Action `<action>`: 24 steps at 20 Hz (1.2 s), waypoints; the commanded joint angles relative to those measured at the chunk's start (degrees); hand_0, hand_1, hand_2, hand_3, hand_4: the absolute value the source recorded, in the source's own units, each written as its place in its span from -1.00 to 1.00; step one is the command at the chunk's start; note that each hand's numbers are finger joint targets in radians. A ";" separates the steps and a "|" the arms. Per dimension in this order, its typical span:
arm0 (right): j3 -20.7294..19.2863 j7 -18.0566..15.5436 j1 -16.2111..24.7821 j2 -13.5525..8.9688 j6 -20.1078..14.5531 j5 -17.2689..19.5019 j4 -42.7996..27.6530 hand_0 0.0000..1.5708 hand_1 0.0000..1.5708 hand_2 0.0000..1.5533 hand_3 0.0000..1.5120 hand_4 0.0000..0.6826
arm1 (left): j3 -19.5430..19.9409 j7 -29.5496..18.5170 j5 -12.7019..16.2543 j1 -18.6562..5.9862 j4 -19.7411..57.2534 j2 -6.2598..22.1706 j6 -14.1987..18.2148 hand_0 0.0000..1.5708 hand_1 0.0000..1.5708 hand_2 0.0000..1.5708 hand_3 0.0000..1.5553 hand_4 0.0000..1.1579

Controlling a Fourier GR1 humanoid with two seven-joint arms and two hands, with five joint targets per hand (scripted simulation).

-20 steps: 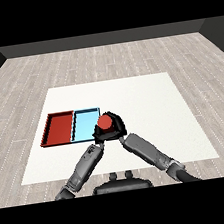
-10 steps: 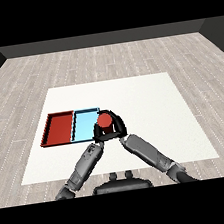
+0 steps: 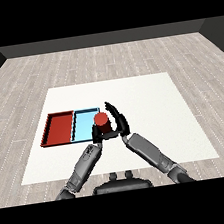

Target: Pick the red can and put it in the red box

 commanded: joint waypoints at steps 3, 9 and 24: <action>-5.59 3.85 0.83 -0.30 -0.34 3.37 -5.75 -1.00 -1.00 -1.00 -1.00 -1.00 | 0.53 5.19 -2.69 2.43 -5.43 1.16 0.31 1.00 1.00 1.00 0.94 0.97; -13.95 -1.65 9.01 -9.44 9.07 -2.38 -14.25 -1.00 -1.00 -1.00 -1.00 -1.00 | 3.96 1.78 -4.07 -1.27 0.08 0.77 0.30 1.00 1.00 1.00 0.91 0.97; -20.43 -2.29 29.93 -17.78 9.66 -1.98 -22.80 -1.00 -1.00 -1.00 -1.00 -1.00 | 18.55 6.06 -6.11 -1.78 6.26 23.24 -5.63 1.00 1.00 0.98 0.88 0.88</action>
